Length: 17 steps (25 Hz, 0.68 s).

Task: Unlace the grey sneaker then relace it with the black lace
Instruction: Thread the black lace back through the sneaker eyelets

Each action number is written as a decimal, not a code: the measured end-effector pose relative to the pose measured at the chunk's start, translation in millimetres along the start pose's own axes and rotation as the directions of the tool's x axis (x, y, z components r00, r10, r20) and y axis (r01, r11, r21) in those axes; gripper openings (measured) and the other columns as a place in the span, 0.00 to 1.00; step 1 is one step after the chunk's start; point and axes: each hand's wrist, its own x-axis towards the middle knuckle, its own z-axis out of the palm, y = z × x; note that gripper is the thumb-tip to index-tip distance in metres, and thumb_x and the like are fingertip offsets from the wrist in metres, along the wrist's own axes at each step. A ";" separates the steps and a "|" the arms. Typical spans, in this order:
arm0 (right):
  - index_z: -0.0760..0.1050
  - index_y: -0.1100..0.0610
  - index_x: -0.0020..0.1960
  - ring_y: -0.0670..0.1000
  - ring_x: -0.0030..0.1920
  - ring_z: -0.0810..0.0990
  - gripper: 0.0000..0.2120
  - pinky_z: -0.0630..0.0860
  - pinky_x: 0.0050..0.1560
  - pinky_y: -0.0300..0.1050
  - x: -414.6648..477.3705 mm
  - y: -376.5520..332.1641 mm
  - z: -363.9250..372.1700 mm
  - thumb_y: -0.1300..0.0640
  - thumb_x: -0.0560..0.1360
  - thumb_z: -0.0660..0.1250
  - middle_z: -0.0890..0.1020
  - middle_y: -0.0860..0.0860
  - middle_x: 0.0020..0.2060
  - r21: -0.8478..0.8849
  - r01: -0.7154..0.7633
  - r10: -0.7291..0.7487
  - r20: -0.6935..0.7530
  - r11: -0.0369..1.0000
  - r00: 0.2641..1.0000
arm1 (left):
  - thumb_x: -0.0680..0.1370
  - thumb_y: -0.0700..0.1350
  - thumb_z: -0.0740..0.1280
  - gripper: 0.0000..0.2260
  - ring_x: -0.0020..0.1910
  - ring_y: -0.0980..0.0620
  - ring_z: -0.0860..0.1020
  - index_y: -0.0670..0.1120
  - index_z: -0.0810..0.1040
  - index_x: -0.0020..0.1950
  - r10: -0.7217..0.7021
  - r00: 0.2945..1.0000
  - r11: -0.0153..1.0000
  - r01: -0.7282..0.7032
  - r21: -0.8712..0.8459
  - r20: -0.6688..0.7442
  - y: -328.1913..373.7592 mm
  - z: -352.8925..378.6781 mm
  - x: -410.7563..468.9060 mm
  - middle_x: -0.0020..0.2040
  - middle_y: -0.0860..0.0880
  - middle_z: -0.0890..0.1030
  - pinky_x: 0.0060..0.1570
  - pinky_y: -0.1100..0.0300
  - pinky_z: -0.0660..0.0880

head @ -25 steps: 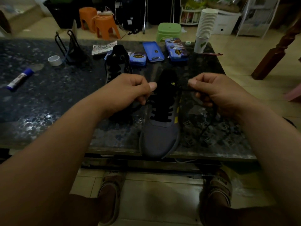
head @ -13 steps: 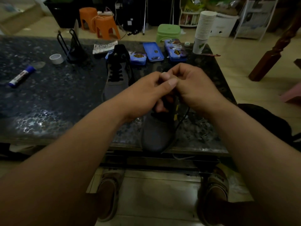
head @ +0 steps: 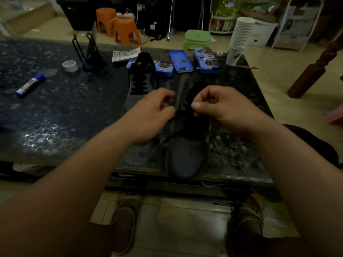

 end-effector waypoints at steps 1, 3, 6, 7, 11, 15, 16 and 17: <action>0.81 0.59 0.51 0.42 0.35 0.81 0.04 0.74 0.34 0.34 2.9 -4.4 8.7 0.59 0.78 0.73 0.85 0.52 0.39 -0.029 0.039 -0.039 0.007 0.999 0.999 | 0.81 0.47 0.64 0.19 0.60 0.56 0.80 0.50 0.73 0.72 0.031 0.999 0.990 -0.026 -0.140 0.030 10.7 7.9 1.7 0.63 0.52 0.81 0.62 0.55 0.76; 0.80 0.61 0.51 0.46 0.37 0.83 0.05 0.76 0.36 0.35 9.1 -9.2 20.5 0.61 0.77 0.73 0.86 0.54 0.39 -0.070 0.083 -0.084 -0.005 0.994 0.996 | 0.79 0.51 0.61 0.18 0.47 0.56 0.82 0.53 0.74 0.69 0.016 0.996 0.941 0.014 -0.339 0.085 21.6 20.6 6.6 0.52 0.55 0.83 0.49 0.53 0.79; 0.81 0.59 0.52 0.45 0.37 0.82 0.05 0.76 0.36 0.37 16.4 -10.7 17.4 0.59 0.77 0.74 0.86 0.53 0.40 -0.082 0.052 -0.055 -0.039 0.995 0.998 | 0.82 0.56 0.64 0.10 0.29 0.58 0.72 0.51 0.78 0.51 -0.029 0.995 0.968 0.052 -0.244 0.095 9.1 12.8 11.5 0.32 0.58 0.77 0.34 0.58 0.70; 0.81 0.58 0.52 0.44 0.36 0.81 0.05 0.75 0.36 0.38 17.5 -10.5 12.2 0.58 0.78 0.74 0.86 0.51 0.40 -0.071 0.029 -0.033 -0.056 0.997 0.998 | 0.84 0.54 0.65 0.10 0.27 0.60 0.69 0.49 0.78 0.47 -0.020 0.996 0.976 0.039 -0.217 0.086 1.9 5.9 12.6 0.28 0.58 0.75 0.32 0.60 0.68; 0.82 0.49 0.52 0.41 0.40 0.81 0.03 0.79 0.44 0.42 24.1 -13.1 11.2 0.51 0.80 0.71 0.84 0.45 0.42 -0.340 0.042 -0.106 -0.173 0.939 0.979 | 0.86 0.49 0.63 0.13 0.22 0.59 0.64 0.47 0.77 0.44 -0.154 0.987 0.910 0.123 -0.395 -0.046 -12.8 -12.5 18.4 0.25 0.57 0.70 0.25 0.62 0.61; 0.79 0.45 0.55 0.52 0.50 0.77 0.12 0.75 0.45 0.49 32.1 -9.7 44.3 0.40 0.77 0.70 0.71 0.47 0.48 -0.894 0.051 -0.119 -0.002 0.445 0.993 | 0.87 0.50 0.58 0.13 0.23 0.57 0.65 0.46 0.75 0.47 -0.270 0.961 0.849 0.205 -0.488 -0.066 -13.4 -7.8 19.4 0.29 0.53 0.76 0.24 0.63 0.62; 0.79 0.47 0.56 0.54 0.50 0.76 0.10 0.75 0.45 0.50 33.5 -9.1 48.7 0.43 0.79 0.69 0.70 0.49 0.48 -0.906 0.038 -0.121 -0.015 0.422 0.992 | 0.87 0.50 0.58 0.13 0.23 0.57 0.65 0.47 0.75 0.47 -0.262 0.963 0.855 0.202 -0.477 -0.062 -12.1 -7.1 18.9 0.29 0.53 0.75 0.24 0.62 0.62; 0.80 0.48 0.56 0.55 0.51 0.76 0.08 0.76 0.45 0.51 32.7 -10.9 50.4 0.46 0.80 0.68 0.69 0.50 0.49 -0.896 0.037 -0.138 -0.027 0.443 0.990 | 0.87 0.51 0.58 0.14 0.23 0.57 0.64 0.47 0.74 0.47 -0.251 0.966 0.855 0.194 -0.482 -0.056 -10.1 -7.0 17.7 0.29 0.53 0.73 0.24 0.62 0.61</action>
